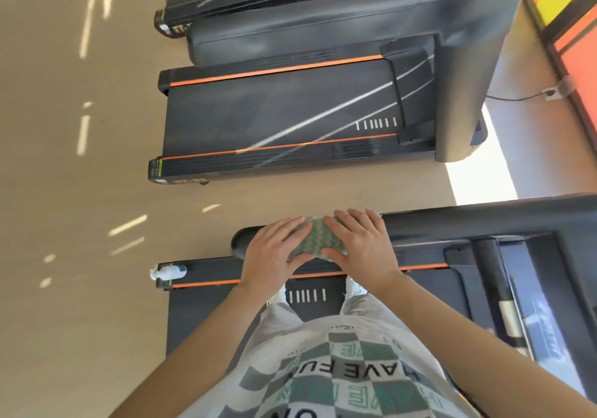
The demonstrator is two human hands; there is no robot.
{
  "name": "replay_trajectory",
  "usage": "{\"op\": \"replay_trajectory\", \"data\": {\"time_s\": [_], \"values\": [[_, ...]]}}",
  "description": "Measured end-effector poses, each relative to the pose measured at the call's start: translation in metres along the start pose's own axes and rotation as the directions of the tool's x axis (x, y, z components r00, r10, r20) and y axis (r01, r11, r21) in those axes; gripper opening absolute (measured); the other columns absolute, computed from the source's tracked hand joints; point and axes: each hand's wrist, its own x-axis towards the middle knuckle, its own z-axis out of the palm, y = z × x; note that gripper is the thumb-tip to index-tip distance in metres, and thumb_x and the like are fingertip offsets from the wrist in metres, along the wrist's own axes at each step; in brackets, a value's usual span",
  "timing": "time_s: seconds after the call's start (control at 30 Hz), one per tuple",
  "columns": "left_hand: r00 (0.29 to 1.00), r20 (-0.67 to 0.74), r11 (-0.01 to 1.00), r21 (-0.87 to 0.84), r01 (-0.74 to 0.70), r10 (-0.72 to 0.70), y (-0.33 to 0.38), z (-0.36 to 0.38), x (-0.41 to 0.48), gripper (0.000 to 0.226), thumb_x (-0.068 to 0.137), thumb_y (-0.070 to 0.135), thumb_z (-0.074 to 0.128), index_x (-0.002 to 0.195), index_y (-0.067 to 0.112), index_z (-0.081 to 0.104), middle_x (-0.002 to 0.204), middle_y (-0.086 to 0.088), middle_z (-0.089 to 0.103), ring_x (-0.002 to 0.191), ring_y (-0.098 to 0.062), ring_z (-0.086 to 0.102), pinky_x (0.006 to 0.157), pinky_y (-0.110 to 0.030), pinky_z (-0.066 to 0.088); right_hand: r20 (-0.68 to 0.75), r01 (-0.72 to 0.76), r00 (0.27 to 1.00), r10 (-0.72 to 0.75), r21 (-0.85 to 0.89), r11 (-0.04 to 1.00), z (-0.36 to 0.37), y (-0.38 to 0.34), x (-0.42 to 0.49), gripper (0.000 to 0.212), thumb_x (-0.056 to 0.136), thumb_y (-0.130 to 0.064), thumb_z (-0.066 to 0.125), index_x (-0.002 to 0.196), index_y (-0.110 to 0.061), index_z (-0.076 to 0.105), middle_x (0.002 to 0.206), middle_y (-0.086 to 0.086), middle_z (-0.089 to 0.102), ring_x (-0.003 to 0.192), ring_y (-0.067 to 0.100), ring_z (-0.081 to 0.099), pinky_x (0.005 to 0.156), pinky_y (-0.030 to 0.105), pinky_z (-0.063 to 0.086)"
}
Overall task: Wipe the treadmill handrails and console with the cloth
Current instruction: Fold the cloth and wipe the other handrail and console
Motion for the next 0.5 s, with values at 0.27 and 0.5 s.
{"op": "replay_trajectory", "data": {"time_s": [0.27,0.5], "values": [[0.989,-0.057,0.974,-0.188,0.122,-0.135,-0.072,-0.024,-0.051,0.061,0.088,0.054,0.067,0.138,0.018,0.064,0.144,0.002,0.06,0.132,-0.016,0.056,0.111,-0.032,0.044,0.068,0.065,0.996,-0.064,-0.01,0.998,0.024,-0.083,0.036,0.06,0.077,-0.051,0.077,0.128,-0.023,0.064,0.126,0.002,0.066,0.113,0.028,0.061,0.102,0.049,0.045],[0.919,0.118,0.699,-0.616,0.364,-0.375,-0.095,-0.022,-0.075,0.072,0.08,0.03,0.083,0.145,0.021,0.052,0.149,0.01,0.05,0.139,0.002,0.045,0.116,-0.021,0.037,0.123,0.074,0.99,-0.071,-0.024,0.997,0.036,-0.123,0.056,0.062,0.075,-0.051,0.077,0.129,-0.024,0.064,0.125,0.0,0.068,0.111,0.026,0.064,0.101,0.045,0.047]]}}
